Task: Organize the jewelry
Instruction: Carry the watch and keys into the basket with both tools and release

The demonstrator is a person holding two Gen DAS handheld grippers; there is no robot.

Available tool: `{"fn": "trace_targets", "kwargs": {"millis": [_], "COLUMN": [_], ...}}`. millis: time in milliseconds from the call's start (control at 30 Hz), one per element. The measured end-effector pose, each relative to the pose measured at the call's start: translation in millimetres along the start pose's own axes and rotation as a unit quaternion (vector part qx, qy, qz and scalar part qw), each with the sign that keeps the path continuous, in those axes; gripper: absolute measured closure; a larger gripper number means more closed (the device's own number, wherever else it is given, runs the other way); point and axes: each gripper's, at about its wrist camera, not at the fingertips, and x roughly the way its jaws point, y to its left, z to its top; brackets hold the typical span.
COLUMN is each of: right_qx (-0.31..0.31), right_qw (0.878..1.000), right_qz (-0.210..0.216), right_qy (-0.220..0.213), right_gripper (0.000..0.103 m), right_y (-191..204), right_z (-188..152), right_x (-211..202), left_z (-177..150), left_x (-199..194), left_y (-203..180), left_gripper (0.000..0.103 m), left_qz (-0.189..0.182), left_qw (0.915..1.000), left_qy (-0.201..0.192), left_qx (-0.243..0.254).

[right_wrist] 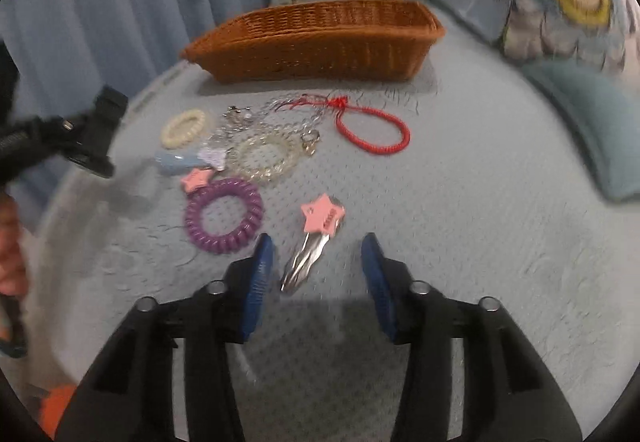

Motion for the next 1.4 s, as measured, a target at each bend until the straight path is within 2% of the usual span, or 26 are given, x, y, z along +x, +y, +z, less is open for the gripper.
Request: {"fn": "trace_targets", "kwargs": {"millis": [67,300,400,567,667,733,867,1033,1133,1200,1267,1300,1333,1400], "right_qx": [-0.004,0.002,-0.008,-0.025,-0.012,-0.002,0.021,0.030,0.034,0.041,0.044,0.043,0.043,0.040], "right_qw": [1.000,0.998,0.996,0.990,0.991,0.993,0.997,0.999,0.999,0.998,0.998,0.998,0.998,0.997], "right_qz": [0.006,0.022,0.021,0.011,0.025,0.027,0.041,0.032,0.028,0.037,0.039,0.036,0.037,0.046], "right_qy": [-0.003,-0.053,-0.084,-0.135,-0.129,-0.116,-0.067,-0.024,-0.016,-0.014,-0.023,-0.030,-0.037,-0.051], "right_gripper": [0.090,0.090,0.090,0.090,0.090,0.090,0.090,0.090,0.089,0.087,0.078,0.066,0.059,0.059], "right_y": [2.6,-7.1,-9.0,-9.3,-15.4,-24.2,-40.5,-49.5,-50.2,-51.1,-53.2,-54.5,-54.7,-53.1], "right_z": [2.0,20.2,47.9,122.3,164.5,186.9,208.6,209.9,202.5,200.1,197.6,196.2,194.3,189.2], "right_x": [1.9,-24.8,-36.8,-31.1,-3.7,23.7,75.8,112.0,114.1,111.4,102.8,97.8,92.1,77.9], "left_z": [-1.5,11.7,32.0,89.9,120.2,138.5,154.6,149.9,144.0,143.2,143.3,142.8,141.1,136.1], "left_x": [1.9,5.1,7.2,18.6,38.0,62.0,104.7,140.0,146.9,143.7,130.2,125.2,113.6,96.5], "left_y": [0.3,-4.2,-12.2,-27.5,-34.0,-36.1,-26.8,-11.7,-10.5,-9.4,-11.3,-14.0,-16.7,-24.0], "left_gripper": [0.099,0.099,0.099,0.099,0.099,0.099,0.099,0.098,0.093,0.090,0.077,0.067,0.062,0.062], "left_qz": [-0.002,-0.014,-0.013,-0.009,0.006,0.033,0.068,0.092,0.092,0.083,0.059,0.056,0.052,0.045], "left_qw": [1.0000,0.9999,0.9997,0.9982,0.9975,0.9966,0.9959,0.9948,0.9949,0.9958,0.9974,0.9974,0.9969,0.9961], "left_qy": [0.003,-0.006,-0.019,-0.055,-0.062,-0.061,-0.041,-0.010,0.001,-0.005,-0.016,-0.023,-0.036,-0.052], "left_qx": [0.001,0.003,0.012,0.025,0.034,0.044,0.042,0.043,0.042,0.038,0.039,0.040,0.046,0.056]}}
